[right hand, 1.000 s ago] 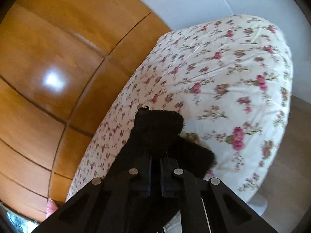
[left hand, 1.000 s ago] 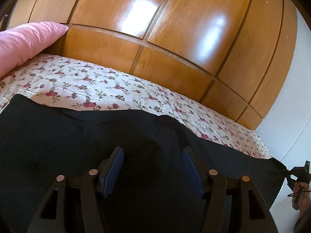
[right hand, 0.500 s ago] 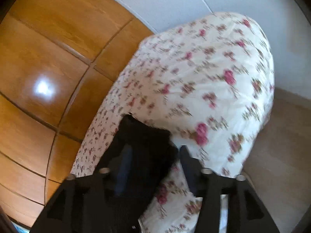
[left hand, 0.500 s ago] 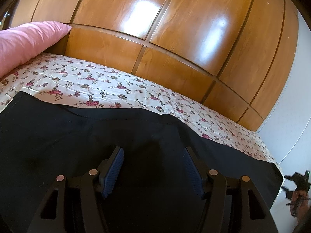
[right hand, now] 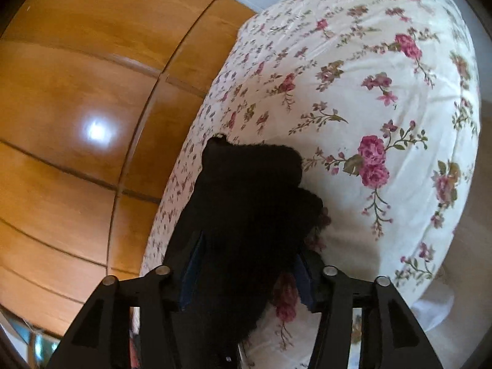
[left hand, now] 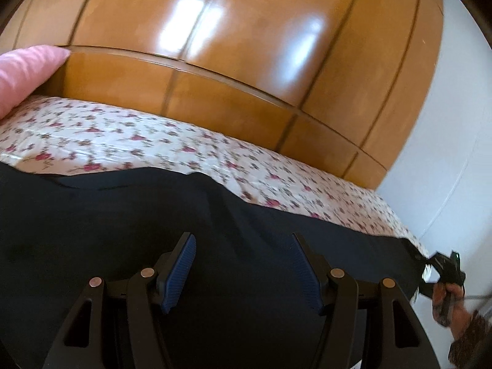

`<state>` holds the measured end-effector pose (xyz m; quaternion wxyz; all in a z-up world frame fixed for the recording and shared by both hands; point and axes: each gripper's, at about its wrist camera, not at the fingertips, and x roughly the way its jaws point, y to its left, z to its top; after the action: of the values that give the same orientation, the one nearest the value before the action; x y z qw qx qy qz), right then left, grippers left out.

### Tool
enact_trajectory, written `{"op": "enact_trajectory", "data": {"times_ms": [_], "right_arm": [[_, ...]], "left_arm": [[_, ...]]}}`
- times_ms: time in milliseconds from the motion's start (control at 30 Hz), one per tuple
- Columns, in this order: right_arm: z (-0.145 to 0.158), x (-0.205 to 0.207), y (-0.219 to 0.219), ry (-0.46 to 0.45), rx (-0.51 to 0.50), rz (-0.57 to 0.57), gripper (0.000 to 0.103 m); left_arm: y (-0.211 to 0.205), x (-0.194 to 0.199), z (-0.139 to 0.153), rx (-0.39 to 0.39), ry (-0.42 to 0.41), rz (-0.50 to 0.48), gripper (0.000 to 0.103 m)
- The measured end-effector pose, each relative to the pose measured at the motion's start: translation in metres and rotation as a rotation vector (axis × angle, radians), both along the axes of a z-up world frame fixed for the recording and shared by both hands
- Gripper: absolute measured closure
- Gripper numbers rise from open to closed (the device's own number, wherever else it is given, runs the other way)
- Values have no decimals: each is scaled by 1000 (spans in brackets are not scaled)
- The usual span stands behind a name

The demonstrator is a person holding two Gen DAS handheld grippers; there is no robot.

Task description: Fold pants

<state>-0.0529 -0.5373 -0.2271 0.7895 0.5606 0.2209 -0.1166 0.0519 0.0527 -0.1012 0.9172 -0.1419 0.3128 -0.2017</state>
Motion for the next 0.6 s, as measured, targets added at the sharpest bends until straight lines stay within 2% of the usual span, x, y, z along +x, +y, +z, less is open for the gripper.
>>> {"op": "enact_trajectory", "data": {"times_ms": [133,233,300,433,600], "right_arm": [[-5,1,-2,1,21,-4,68],[-7,-1,-2,-2,20,6,71],[-6,-5,-2,0,11,14,74],[5,-1,4,45,-76,25,80],[45,5,16,65,-211,33,82]], "left_arm": [[-17,2,-10,68,20,-43,39],[-19,7,-24,100,76,-36,39],[-19,5,-28,106,64,-39,39],[-24,2,-29,149,52,-43,38],[-16,5,-22,94,86,-30,38]]}}
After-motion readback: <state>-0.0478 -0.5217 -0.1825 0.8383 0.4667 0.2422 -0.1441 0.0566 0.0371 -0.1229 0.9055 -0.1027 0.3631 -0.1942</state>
